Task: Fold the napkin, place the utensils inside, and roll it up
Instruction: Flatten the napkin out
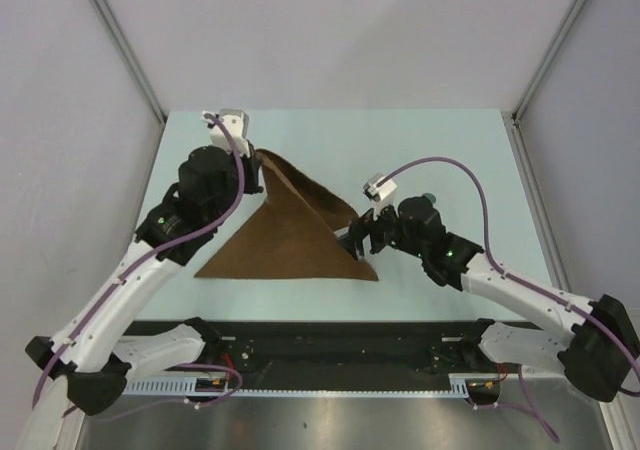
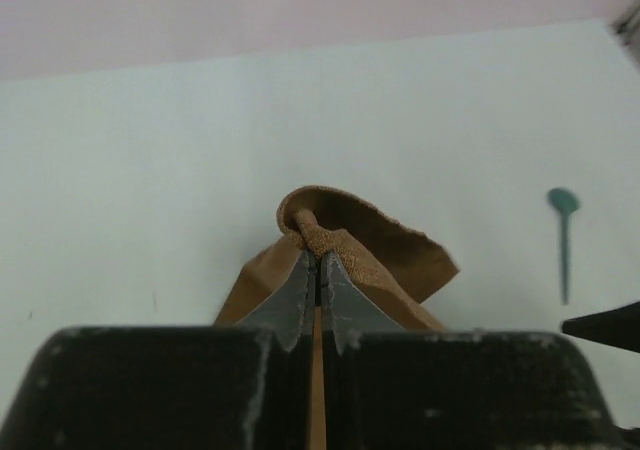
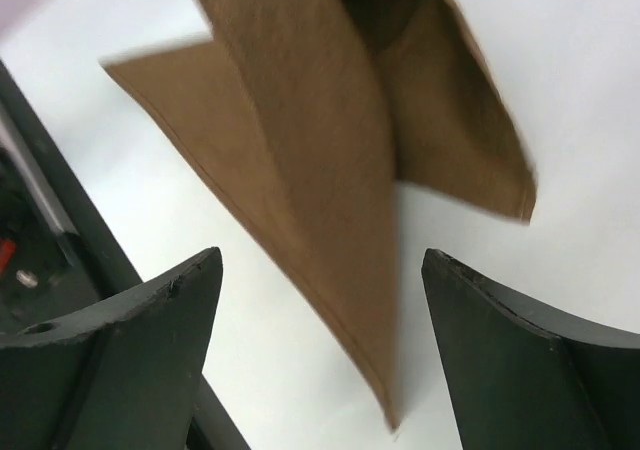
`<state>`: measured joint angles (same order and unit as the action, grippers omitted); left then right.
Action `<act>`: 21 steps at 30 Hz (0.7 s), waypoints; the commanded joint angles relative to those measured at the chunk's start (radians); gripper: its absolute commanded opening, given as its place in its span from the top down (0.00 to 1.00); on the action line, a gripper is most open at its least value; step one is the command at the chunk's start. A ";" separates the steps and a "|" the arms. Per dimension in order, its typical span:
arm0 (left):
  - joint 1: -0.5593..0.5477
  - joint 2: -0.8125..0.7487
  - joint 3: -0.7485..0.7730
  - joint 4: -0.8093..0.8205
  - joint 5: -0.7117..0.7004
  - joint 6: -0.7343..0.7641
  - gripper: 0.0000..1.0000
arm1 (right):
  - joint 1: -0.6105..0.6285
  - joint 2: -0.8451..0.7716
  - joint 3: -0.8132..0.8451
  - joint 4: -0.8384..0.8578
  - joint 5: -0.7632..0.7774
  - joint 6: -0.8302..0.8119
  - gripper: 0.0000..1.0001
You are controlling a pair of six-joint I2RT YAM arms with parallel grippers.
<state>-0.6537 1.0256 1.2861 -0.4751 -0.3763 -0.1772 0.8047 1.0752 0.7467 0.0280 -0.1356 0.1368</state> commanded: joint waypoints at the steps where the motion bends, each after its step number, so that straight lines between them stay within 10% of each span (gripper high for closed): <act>1: 0.060 -0.002 -0.161 0.033 0.074 -0.038 1.00 | -0.006 0.048 -0.073 0.003 -0.039 -0.020 0.14; 21: 0.201 0.021 -0.286 0.066 0.149 -0.097 0.99 | -0.027 0.196 -0.202 -0.085 0.215 0.191 0.26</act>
<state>-0.4725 1.0531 1.0069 -0.4583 -0.2653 -0.2588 0.7750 1.2469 0.5461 -0.0387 0.0200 0.2623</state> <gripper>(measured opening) 0.010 0.773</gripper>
